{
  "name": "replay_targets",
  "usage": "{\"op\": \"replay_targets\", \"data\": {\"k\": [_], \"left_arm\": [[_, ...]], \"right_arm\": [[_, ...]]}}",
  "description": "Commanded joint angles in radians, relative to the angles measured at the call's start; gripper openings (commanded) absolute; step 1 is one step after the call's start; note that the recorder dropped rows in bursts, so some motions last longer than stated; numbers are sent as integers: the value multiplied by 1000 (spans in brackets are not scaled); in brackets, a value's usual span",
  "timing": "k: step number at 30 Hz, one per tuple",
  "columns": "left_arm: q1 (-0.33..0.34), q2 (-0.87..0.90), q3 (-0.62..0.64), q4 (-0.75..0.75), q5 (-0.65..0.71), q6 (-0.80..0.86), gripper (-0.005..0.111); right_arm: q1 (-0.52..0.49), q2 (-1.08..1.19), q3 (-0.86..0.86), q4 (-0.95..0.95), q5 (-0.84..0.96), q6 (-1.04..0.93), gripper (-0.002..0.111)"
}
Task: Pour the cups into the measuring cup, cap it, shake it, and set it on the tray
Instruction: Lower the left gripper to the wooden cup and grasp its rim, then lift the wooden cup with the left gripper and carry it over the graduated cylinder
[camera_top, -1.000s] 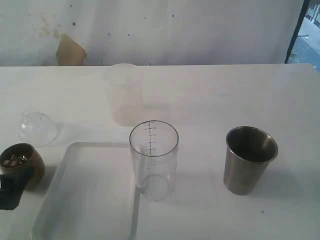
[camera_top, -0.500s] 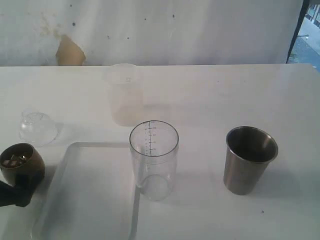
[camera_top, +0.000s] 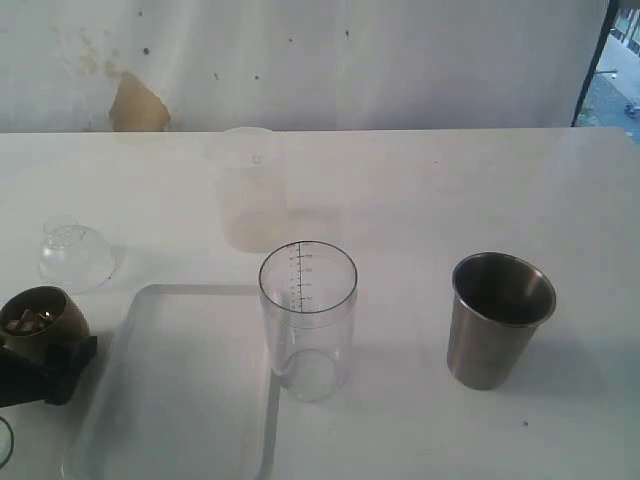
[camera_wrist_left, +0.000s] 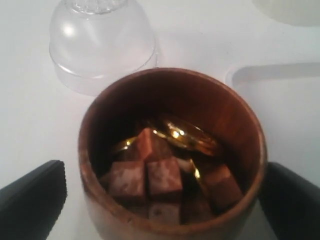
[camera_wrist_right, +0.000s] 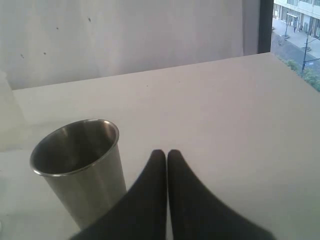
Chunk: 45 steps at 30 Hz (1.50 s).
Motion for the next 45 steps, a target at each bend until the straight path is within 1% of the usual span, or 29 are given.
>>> {"op": "replay_targets", "data": {"k": [1, 5, 12, 21, 28, 37, 41, 43, 45], "left_arm": [[-3, 56, -48, -19, -16, -7, 105], [-3, 92, -70, -19, -13, -29, 105], [-3, 100, -70, -29, -80, -22, 105], [-3, 105, -70, -34, -86, -4, 105], [-3, 157, -73, -34, -155, -4, 105], [-3, 205, -156, -13, -90, -57, 105], [-3, 205, -164, 4, -79, -62, 105], [-3, 205, -164, 4, -79, -63, 101], [-3, 205, -164, 4, -79, -72, 92]], "right_arm": [[0, -3, 0, -5, -9, 0, 0], [0, -3, 0, -5, -9, 0, 0], [0, -3, 0, -5, -9, 0, 0], [0, -3, 0, -5, -9, 0, 0], [0, -3, 0, -5, -9, 0, 0], [0, -3, 0, -5, -9, 0, 0], [0, -3, 0, -5, -9, 0, 0], [0, -3, 0, -5, -9, 0, 0], [0, -3, 0, -5, -9, 0, 0]]}}
